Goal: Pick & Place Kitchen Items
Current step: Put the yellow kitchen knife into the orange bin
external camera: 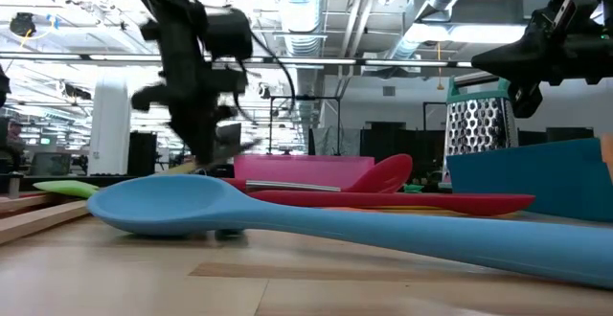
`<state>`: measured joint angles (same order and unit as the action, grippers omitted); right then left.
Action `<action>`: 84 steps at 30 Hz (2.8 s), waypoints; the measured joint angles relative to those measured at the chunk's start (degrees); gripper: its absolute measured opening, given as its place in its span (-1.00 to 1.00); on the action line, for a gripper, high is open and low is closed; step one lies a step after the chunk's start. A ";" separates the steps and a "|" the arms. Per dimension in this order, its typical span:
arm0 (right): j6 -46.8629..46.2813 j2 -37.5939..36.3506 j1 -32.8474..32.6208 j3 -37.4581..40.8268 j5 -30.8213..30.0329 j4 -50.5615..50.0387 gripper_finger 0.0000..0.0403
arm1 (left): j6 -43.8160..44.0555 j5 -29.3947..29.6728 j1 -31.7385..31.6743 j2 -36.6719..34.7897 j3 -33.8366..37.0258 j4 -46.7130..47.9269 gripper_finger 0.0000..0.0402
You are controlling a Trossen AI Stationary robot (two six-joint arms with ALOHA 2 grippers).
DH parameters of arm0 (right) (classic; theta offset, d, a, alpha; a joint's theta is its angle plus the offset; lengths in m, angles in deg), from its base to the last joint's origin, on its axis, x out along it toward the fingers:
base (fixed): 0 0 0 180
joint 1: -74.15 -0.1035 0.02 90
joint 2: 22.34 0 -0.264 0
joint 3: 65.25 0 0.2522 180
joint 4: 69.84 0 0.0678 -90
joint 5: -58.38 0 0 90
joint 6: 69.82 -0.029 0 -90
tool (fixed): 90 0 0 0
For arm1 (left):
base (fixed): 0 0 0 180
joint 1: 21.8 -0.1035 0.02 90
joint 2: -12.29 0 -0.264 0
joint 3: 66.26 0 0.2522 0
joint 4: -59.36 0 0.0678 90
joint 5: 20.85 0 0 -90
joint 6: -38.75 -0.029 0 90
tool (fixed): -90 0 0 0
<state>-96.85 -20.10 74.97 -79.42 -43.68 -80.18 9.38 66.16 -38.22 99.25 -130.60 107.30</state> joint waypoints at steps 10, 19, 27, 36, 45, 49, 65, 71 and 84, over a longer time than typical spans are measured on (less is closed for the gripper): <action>0.02 0.00 0.39 -0.02 -0.69 0.71 -1.00 | 27.38 1.26 0.43 -19.99 -0.20 -5.12 -1.00; 5.99 0.00 3.88 -0.29 -5.27 7.39 -0.72 | 37.62 3.67 0.81 -31.94 -0.33 -24.15 -1.00; 6.47 0.01 4.00 -4.02 -3.53 7.37 -0.46 | 45.42 1.84 0.70 -33.02 -0.40 -30.50 -1.00; 9.60 8.55 4.09 -12.29 -7.53 -2.66 -0.29 | 44.94 4.33 0.70 -30.28 -0.40 -17.18 -0.98; 4.66 16.95 4.09 -12.76 -7.52 -3.07 -0.16 | 38.21 0.29 0.28 -18.52 -0.29 -2.32 -0.51; 4.61 18.58 4.09 -12.76 -7.48 -3.06 -0.12 | 33.23 -2.21 0.56 -14.35 -0.29 -2.45 -0.20; 4.48 18.73 4.07 -12.76 -7.34 -3.04 -0.15 | 34.15 8.64 3.55 2.60 -0.25 -2.70 0.11; 4.48 18.75 4.09 -12.79 -7.34 -3.04 -0.17 | 33.35 7.63 4.20 5.00 -0.25 -4.42 0.11; 4.48 18.75 4.09 -12.79 -7.34 -3.06 -0.19 | 32.58 5.53 4.61 13.29 -0.57 -7.22 0.06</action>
<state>-92.37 -1.35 79.06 -92.20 -51.02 -83.24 41.96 71.69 -33.61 112.54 -131.17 100.08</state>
